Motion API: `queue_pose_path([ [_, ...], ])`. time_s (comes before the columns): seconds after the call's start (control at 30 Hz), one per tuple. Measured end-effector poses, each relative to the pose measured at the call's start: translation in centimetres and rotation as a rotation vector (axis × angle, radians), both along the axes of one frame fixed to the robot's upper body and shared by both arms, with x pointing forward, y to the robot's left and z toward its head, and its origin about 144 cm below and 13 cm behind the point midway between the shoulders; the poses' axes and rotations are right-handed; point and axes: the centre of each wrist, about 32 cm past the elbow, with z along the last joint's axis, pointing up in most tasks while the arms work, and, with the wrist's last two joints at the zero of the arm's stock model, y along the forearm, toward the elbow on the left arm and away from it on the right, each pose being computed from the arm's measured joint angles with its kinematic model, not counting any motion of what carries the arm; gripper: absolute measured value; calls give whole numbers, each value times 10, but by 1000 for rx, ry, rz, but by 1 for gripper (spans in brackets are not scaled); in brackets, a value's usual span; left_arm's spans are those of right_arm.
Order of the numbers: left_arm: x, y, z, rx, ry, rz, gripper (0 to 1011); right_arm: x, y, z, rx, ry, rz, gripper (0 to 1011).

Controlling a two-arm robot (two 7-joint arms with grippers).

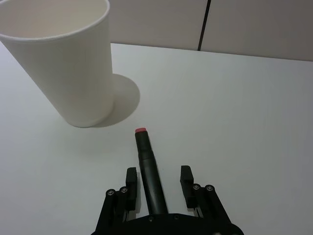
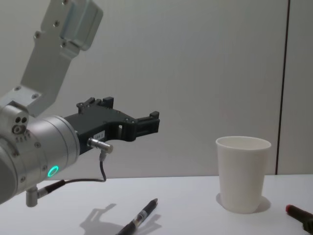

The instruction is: Place the pen into the pen holder.

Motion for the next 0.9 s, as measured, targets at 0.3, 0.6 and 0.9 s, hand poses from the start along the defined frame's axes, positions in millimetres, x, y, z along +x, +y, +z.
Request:
queue_pose_path([
  [0.3, 0, 0, 0, 0, 0, 0, 1001, 0, -1, 0, -2, 1, -11, 488],
  [0.6, 0, 0, 0, 0, 0, 0, 1001, 0, -1, 0, -2, 1, -17, 431],
  [0.9, 0, 0, 0, 0, 0, 0, 1001, 0, -2, 0, 3, 2, -12, 371],
])
